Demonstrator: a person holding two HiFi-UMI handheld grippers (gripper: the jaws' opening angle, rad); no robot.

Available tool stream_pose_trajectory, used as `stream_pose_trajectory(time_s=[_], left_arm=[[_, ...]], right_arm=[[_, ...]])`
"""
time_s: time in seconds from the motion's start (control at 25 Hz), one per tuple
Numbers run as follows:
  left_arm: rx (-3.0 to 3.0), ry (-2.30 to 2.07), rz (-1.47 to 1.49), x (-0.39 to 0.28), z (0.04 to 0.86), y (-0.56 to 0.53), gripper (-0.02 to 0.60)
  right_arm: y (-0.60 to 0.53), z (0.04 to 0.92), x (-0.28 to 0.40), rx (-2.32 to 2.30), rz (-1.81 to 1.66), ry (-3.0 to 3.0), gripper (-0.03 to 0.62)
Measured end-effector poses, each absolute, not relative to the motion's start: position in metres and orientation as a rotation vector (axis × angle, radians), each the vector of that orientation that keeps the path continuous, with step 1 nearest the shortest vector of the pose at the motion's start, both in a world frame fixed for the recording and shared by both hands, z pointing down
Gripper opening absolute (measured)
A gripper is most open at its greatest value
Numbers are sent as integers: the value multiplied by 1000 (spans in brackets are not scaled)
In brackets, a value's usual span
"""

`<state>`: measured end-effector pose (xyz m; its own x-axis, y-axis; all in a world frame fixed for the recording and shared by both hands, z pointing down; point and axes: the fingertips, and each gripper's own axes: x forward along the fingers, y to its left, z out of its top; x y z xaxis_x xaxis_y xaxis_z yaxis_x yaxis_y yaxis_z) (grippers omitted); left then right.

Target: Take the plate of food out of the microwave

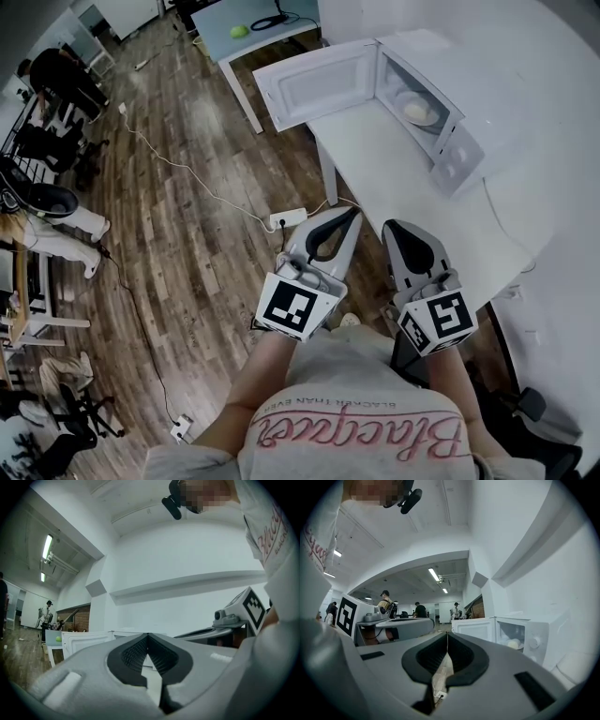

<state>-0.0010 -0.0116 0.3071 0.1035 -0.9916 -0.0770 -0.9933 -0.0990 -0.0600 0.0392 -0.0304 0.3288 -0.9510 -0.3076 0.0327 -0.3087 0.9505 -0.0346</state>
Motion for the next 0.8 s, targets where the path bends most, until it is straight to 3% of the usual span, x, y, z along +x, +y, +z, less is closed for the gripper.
stream_pose_trajectory(time_s=[0.8], left_arm=[[-2283, 2044, -18, -8, 322, -22, 5]], right_arm=[[-43, 342, 32, 494, 101, -3070, 12]])
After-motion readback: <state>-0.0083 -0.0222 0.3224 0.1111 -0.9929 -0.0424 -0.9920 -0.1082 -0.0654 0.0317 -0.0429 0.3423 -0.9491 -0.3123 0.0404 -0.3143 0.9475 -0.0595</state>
